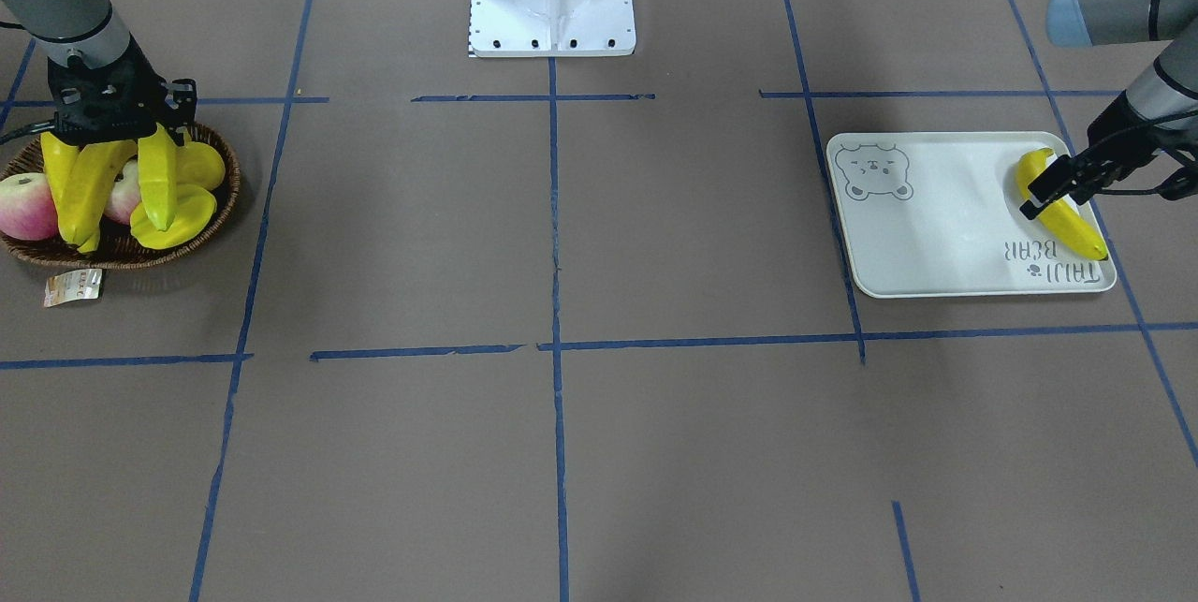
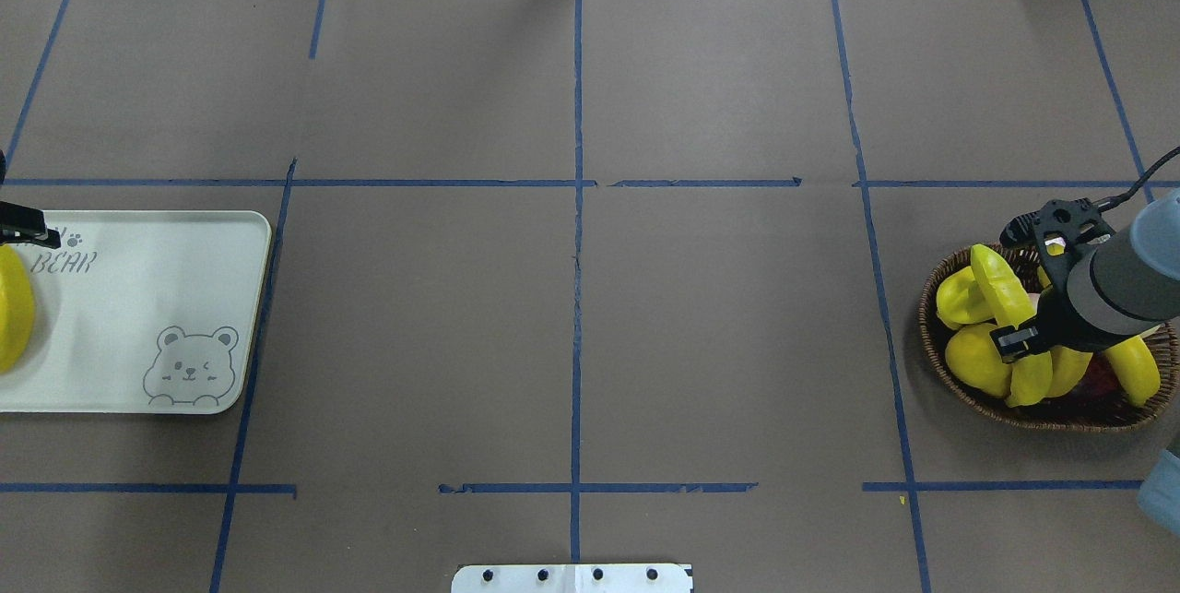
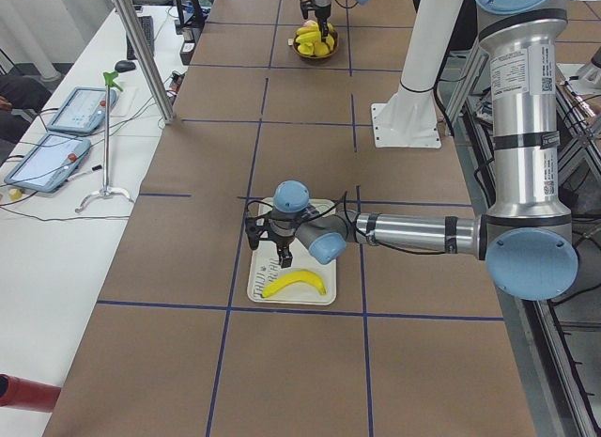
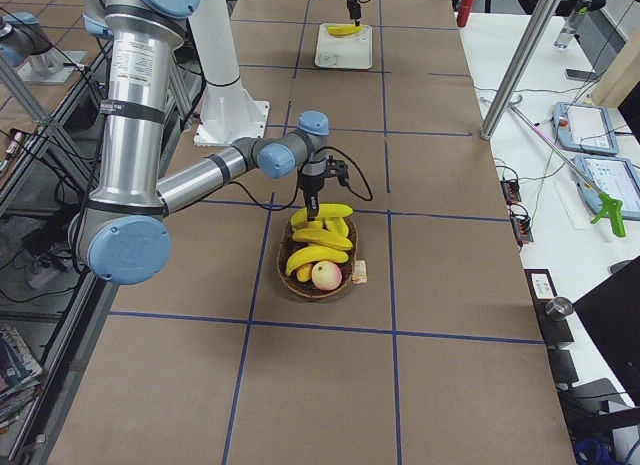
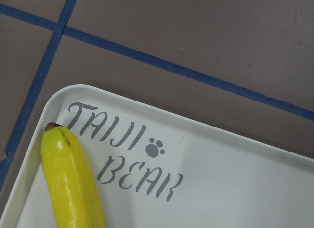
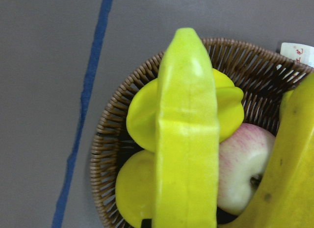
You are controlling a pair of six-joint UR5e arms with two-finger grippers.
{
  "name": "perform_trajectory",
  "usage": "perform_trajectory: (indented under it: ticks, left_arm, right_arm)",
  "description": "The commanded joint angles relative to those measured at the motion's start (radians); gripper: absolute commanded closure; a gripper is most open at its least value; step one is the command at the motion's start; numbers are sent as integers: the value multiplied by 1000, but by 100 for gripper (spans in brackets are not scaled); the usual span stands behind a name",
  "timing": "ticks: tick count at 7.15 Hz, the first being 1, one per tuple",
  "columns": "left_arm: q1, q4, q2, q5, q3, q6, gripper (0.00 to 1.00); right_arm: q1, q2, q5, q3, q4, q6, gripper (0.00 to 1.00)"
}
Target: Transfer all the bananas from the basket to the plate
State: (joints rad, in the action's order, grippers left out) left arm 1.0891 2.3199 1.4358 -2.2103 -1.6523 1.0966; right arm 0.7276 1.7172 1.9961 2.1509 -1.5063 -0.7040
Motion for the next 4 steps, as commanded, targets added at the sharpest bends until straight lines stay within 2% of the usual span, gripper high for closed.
perform_trajectory:
  ticks: [1, 3, 4]
  left_arm:
    - [0, 6, 0, -47, -33, 14, 0]
    - [-5, 25, 8, -51, -98, 16, 0]
    - [-6, 27, 12, -51, -134, 20, 0]
  right_arm:
    - [-2, -72, 29, 20, 0, -96, 88]
    - [-8, -154, 52, 26, 55, -297, 87]
    - [-13, -163, 76, 21, 148, -342, 87]
